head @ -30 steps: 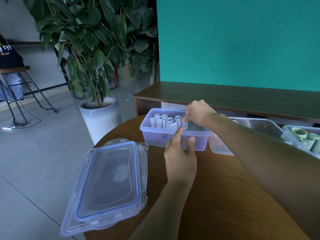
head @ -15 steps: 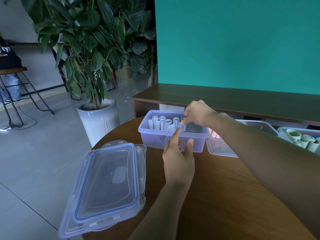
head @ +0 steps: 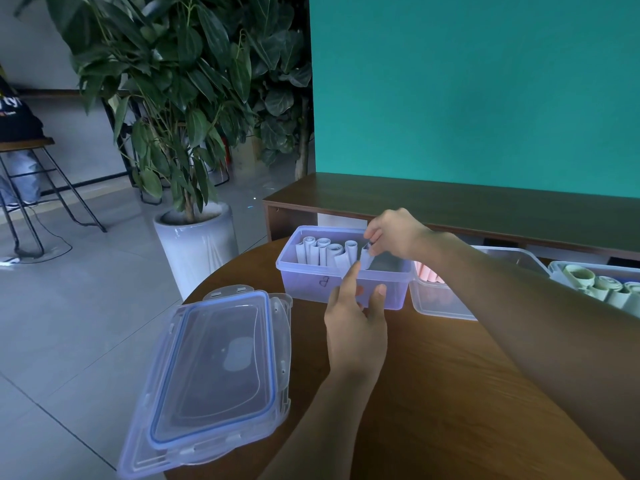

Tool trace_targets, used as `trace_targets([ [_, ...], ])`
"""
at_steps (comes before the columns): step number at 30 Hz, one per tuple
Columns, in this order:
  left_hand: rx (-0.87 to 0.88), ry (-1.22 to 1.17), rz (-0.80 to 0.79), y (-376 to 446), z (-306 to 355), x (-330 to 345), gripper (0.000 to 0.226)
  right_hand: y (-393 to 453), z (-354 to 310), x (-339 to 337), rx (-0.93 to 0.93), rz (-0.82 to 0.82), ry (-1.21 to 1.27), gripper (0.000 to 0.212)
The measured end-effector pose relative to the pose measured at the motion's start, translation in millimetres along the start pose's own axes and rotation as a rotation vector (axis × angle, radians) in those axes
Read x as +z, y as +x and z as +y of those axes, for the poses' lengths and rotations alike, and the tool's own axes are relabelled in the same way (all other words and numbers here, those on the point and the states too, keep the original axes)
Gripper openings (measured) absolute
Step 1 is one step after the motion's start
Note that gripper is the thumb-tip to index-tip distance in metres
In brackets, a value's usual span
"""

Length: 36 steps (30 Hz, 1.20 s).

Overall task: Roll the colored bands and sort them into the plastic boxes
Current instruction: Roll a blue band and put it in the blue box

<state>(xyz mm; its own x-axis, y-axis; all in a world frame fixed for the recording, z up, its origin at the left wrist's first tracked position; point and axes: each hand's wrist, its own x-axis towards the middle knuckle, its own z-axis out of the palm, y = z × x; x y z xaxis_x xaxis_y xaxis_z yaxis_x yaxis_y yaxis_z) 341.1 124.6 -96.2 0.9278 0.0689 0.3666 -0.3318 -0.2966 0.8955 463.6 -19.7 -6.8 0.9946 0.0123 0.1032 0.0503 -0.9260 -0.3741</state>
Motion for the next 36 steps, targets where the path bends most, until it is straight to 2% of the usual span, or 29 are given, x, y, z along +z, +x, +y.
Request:
trace_targets([
  [7,0.002,0.002,-0.011,0.4,-1.1,0.3,0.058,3.9,-0.6,5.9,-0.078,-0.015,-0.065,0.044],
  [15,-0.002,-0.013,-0.020,0.3,0.0,-0.8,0.059,4.8,5.0,4.5,-0.118,0.005,-0.079,0.025],
  [26,-0.017,-0.001,-0.029,-0.5,2.1,-1.4,0.060,7.8,7.1,5.9,-0.129,0.026,-0.100,0.027],
  [33,-0.034,-0.010,-0.038,-0.7,2.9,-0.8,0.060,6.9,7.9,4.9,-0.107,0.056,-0.098,0.006],
  [36,-0.038,-0.009,-0.043,-1.7,3.7,-0.8,0.061,7.7,7.3,6.1,-0.085,0.061,-0.107,0.007],
])
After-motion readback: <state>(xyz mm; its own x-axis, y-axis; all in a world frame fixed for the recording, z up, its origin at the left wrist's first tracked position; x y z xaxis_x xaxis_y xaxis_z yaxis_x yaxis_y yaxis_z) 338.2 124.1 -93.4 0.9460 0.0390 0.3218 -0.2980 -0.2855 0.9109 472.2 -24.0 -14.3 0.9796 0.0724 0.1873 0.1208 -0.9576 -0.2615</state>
